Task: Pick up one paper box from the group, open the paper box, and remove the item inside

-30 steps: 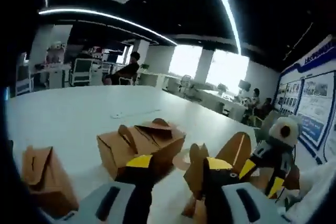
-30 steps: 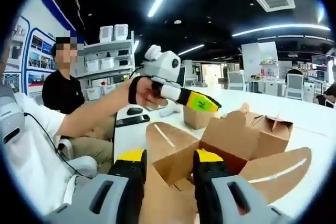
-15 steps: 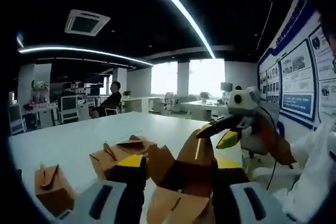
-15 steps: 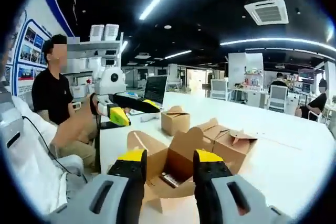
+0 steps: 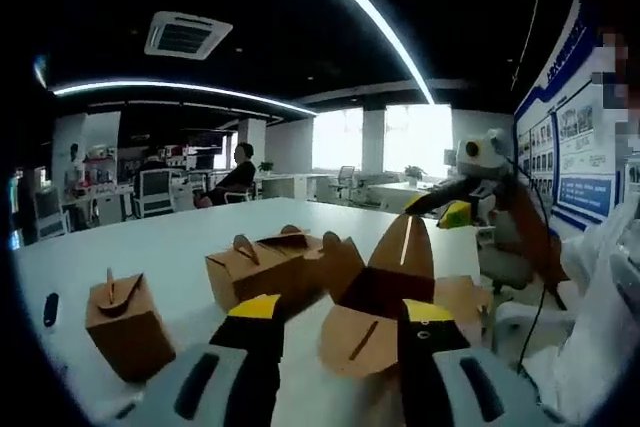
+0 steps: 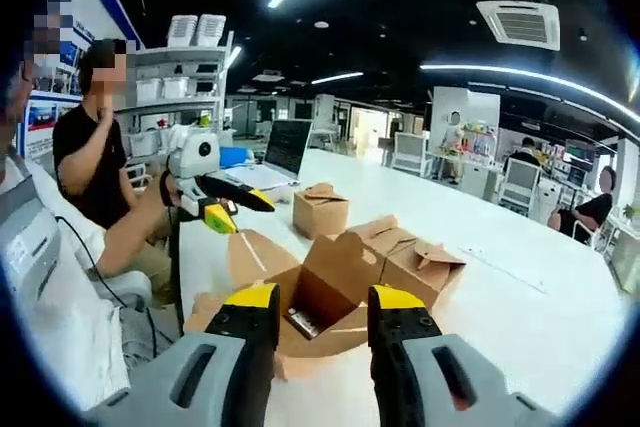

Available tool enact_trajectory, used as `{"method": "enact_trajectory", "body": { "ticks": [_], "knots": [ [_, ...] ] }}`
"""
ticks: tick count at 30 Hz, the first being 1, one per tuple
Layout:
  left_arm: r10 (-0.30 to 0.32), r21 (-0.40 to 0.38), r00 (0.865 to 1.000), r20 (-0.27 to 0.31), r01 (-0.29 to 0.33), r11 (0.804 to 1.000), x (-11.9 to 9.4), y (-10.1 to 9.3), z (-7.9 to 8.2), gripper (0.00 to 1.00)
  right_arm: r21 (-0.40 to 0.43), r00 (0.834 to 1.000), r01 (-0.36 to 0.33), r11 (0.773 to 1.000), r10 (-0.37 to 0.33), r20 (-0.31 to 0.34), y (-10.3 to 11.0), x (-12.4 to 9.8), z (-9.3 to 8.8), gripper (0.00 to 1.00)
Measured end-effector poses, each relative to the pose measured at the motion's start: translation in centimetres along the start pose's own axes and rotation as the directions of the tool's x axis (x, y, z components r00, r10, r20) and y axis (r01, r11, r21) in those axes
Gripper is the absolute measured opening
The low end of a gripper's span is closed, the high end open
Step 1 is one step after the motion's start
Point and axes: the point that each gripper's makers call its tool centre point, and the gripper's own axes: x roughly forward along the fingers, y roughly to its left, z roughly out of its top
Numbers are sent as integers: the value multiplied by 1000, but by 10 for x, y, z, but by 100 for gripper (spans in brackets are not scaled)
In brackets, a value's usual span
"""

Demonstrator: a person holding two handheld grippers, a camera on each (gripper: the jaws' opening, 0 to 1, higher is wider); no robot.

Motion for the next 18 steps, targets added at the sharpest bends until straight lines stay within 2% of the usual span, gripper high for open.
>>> {"method": "enact_trajectory", "body": {
  "ticks": [3,6,7,8,9,15,16,18],
  "knots": [
    [1,-10,1000,29,-1,1000,-7,1,2,46,-1,1000,6,1000,-6,-5,-3,-3,1,36],
    [13,-3,999,40,-13,1000,-13,0,-4,46,-30,1000,21,999,-21,-17,-4,-5,4,36],
    [16,-14,999,29,-15,1000,-13,0,-6,46,-46,999,21,999,-22,-24,-4,-5,5,36],
    [38,8,999,1,-38,999,-16,2,-11,46,-61,999,14,998,-15,-29,-2,-6,7,35],
    [51,20,999,5,-51,998,-18,2,-10,46,-69,999,5,998,-7,-37,0,-5,8,35],
    [50,6,999,20,-50,999,-21,1,-9,46,-157,986,-52,986,26,-167,6,6,1,35],
    [48,3,999,20,-48,999,-21,1,-9,46,-185,978,-71,980,32,-205,8,10,-1,35],
    [46,-1,999,19,-46,999,-21,3,-11,46,-198,970,-82,977,32,-240,8,16,-2,33]
  ]
}}
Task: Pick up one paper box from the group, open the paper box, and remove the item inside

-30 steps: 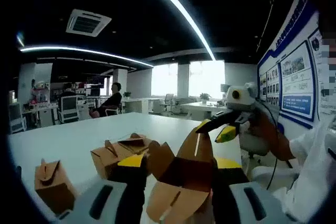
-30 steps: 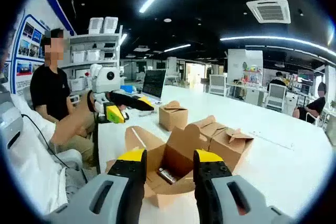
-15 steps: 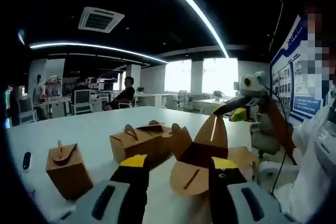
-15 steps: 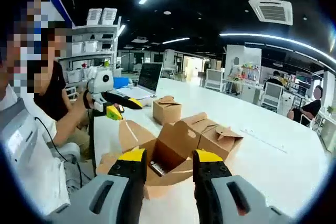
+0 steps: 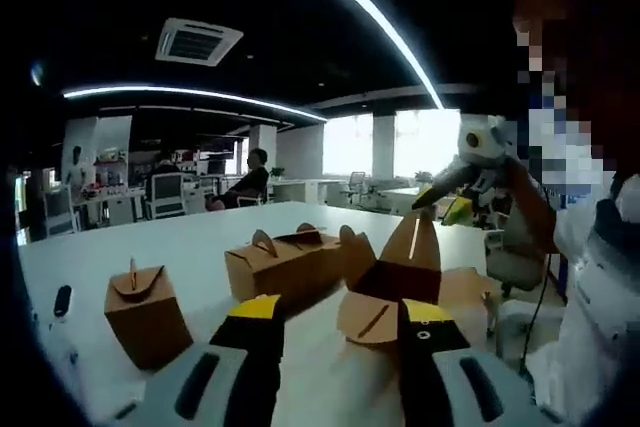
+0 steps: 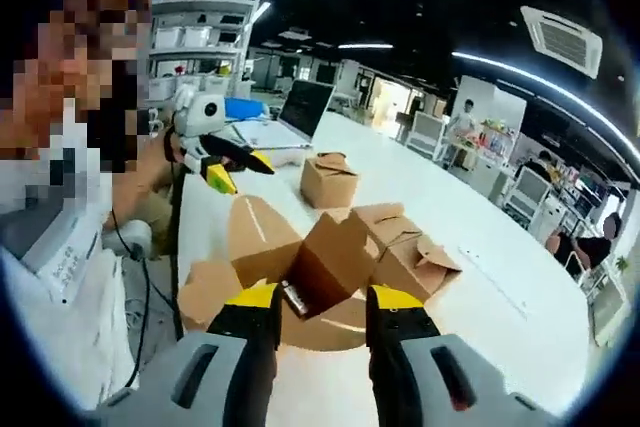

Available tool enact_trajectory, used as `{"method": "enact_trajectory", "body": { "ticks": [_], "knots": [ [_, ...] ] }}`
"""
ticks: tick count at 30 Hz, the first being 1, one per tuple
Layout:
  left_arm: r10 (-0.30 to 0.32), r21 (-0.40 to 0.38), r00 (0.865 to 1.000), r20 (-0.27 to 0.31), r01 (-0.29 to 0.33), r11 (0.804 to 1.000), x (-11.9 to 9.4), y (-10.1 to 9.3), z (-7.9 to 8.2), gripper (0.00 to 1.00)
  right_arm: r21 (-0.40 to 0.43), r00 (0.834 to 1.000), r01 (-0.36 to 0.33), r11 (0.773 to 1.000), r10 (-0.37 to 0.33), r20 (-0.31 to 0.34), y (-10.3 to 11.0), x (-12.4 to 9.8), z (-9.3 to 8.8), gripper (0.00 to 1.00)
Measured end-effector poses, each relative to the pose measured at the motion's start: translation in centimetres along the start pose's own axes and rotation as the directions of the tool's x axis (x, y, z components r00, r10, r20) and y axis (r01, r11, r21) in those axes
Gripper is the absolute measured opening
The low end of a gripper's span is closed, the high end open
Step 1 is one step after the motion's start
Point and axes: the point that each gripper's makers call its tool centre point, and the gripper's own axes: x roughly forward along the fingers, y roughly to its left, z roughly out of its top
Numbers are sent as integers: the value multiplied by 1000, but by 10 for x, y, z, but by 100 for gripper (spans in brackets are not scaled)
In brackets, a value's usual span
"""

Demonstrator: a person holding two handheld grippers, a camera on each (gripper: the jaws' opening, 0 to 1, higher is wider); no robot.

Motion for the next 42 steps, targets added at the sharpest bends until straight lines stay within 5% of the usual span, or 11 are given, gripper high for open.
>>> {"method": "enact_trajectory", "body": {
  "ticks": [8,17,26,42],
  "knots": [
    [-30,-49,998,58,33,998,-7,-1,11,46,-104,968,-119,987,92,-235,3,28,-6,32],
    [-4,-34,999,49,6,999,-15,3,11,43,-180,915,-230,956,149,-375,18,56,-12,32],
    [-53,41,998,23,52,998,-20,-12,12,43,-199,874,-310,929,196,-445,28,79,-21,32],
    [-40,15,997,71,39,999,-19,-7,18,41,-244,820,-397,885,223,-527,37,98,-48,32]
  ]
}}
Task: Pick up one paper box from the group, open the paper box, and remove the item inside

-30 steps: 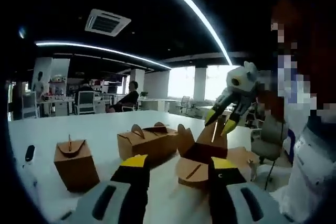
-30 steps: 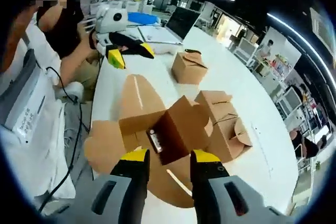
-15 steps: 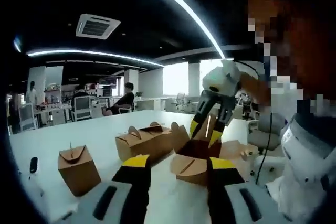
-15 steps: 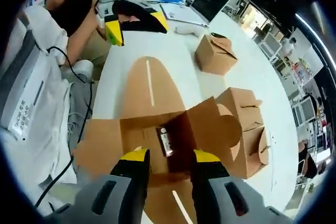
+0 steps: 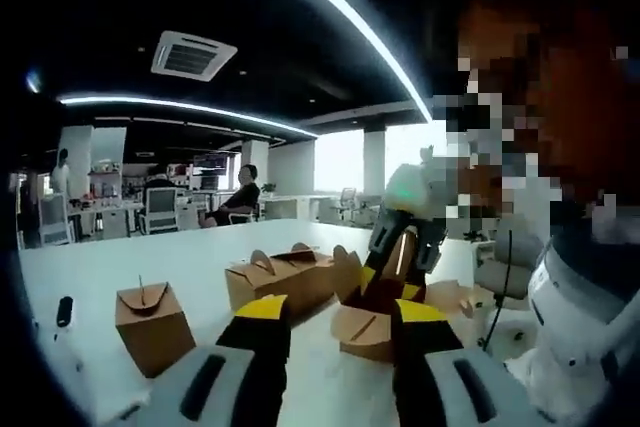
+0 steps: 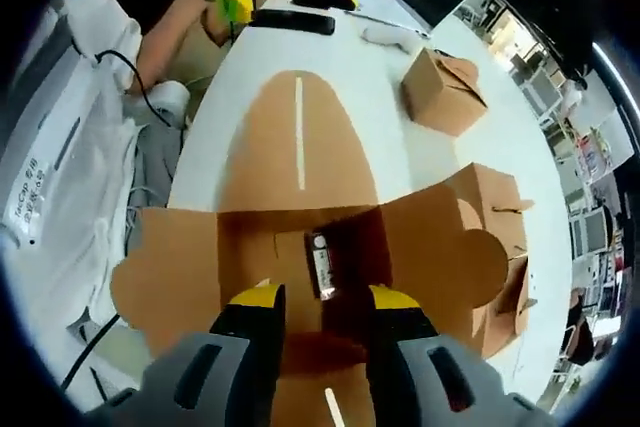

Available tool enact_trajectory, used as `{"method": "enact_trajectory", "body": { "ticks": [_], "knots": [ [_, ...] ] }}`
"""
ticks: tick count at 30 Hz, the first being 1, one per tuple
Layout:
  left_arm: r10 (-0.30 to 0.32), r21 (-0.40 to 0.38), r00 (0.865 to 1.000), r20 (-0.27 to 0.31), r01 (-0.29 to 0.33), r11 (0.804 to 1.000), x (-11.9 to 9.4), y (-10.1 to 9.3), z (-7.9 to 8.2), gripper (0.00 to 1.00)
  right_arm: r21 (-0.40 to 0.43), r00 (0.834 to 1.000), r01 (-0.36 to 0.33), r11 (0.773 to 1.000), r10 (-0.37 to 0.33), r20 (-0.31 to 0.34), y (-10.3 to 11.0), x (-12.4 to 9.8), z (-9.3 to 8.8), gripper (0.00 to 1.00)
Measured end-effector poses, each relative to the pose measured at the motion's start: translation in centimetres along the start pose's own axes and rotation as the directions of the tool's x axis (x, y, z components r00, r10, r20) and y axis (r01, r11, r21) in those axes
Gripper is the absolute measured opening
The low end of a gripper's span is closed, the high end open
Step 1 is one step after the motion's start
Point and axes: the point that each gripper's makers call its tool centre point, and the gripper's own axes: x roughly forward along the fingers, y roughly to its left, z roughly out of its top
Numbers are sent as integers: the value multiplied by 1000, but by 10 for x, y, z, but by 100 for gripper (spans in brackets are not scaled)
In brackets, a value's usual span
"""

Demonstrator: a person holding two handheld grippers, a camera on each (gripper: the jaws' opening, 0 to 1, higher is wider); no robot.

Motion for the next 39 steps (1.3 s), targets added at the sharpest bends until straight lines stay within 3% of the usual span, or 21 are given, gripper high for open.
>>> {"method": "enact_trajectory", "body": {
  "ticks": [16,20,27,31,32,39],
  "knots": [
    [-27,-4,999,-24,27,1000,5,1,-6,41,-13,998,-55,998,54,-42,0,30,-1,32],
    [-2,31,998,-59,4,999,7,4,-10,41,-37,996,-59,998,56,-73,1,40,-4,32],
    [-17,30,998,-62,19,999,7,0,-12,41,-4,996,-48,999,47,-76,-6,50,-6,28],
    [-23,30,998,-61,25,999,7,-1,-11,41,56,995,-87,995,89,-49,-1,56,-3,26],
    [-25,30,998,-62,27,999,7,-1,-12,41,99,992,-93,991,100,-72,1,54,-7,24],
    [-27,23,997,-68,28,999,10,-2,-17,41,67,990,-117,991,121,-65,4,55,-5,18]
  ]
}}
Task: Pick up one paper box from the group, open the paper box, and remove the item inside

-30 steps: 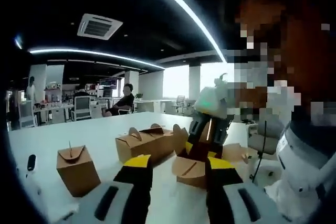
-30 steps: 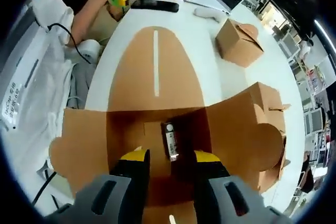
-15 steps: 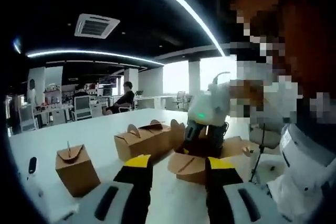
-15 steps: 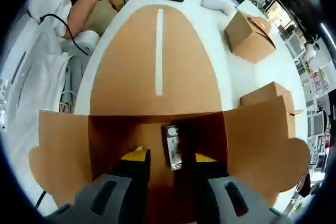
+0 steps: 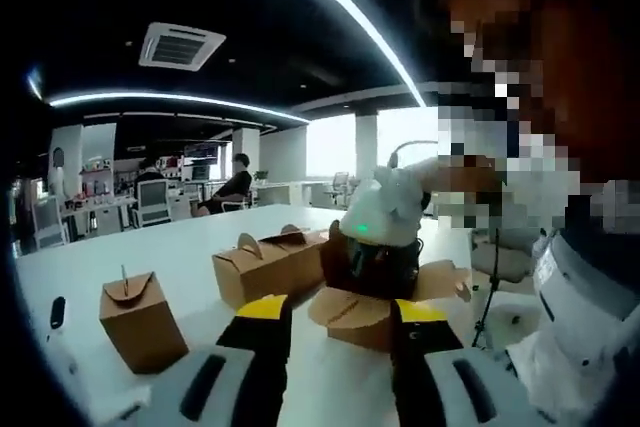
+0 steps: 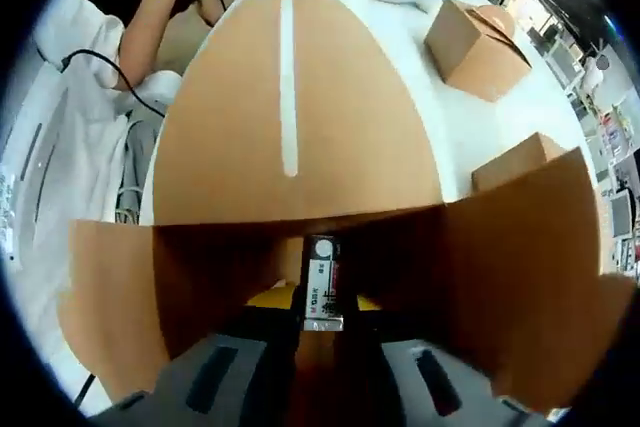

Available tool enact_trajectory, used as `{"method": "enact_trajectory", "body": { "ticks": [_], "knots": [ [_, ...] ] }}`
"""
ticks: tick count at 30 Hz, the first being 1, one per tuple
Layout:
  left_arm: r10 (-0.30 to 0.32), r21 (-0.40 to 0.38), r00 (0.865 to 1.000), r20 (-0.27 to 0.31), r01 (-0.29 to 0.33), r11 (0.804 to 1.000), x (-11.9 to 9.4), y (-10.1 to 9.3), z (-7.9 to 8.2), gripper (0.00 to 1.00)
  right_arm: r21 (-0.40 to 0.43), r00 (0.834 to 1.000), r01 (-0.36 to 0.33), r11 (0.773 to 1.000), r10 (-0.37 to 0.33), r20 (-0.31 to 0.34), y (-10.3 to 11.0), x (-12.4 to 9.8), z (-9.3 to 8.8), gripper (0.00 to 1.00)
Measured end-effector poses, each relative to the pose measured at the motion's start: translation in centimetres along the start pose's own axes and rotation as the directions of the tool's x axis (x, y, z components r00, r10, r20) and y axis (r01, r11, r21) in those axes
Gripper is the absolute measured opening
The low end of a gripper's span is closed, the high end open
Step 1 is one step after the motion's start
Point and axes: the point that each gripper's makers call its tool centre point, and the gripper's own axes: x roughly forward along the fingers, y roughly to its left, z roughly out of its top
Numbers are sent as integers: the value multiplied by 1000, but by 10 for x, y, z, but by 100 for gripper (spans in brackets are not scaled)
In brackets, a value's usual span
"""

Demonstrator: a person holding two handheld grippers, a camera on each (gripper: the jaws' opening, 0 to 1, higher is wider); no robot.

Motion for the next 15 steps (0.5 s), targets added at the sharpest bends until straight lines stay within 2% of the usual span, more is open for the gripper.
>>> {"method": "enact_trajectory", "body": {
  "ticks": [8,15],
  "knots": [
    [-13,2,1000,-4,13,1000,2,-6,-1,40,-22,1000,15,1000,-15,-3,0,-1,1,18],
    [-35,3,999,20,35,999,2,-13,5,44,17,999,53,998,-53,0,-1,-14,7,18]
  ]
}}
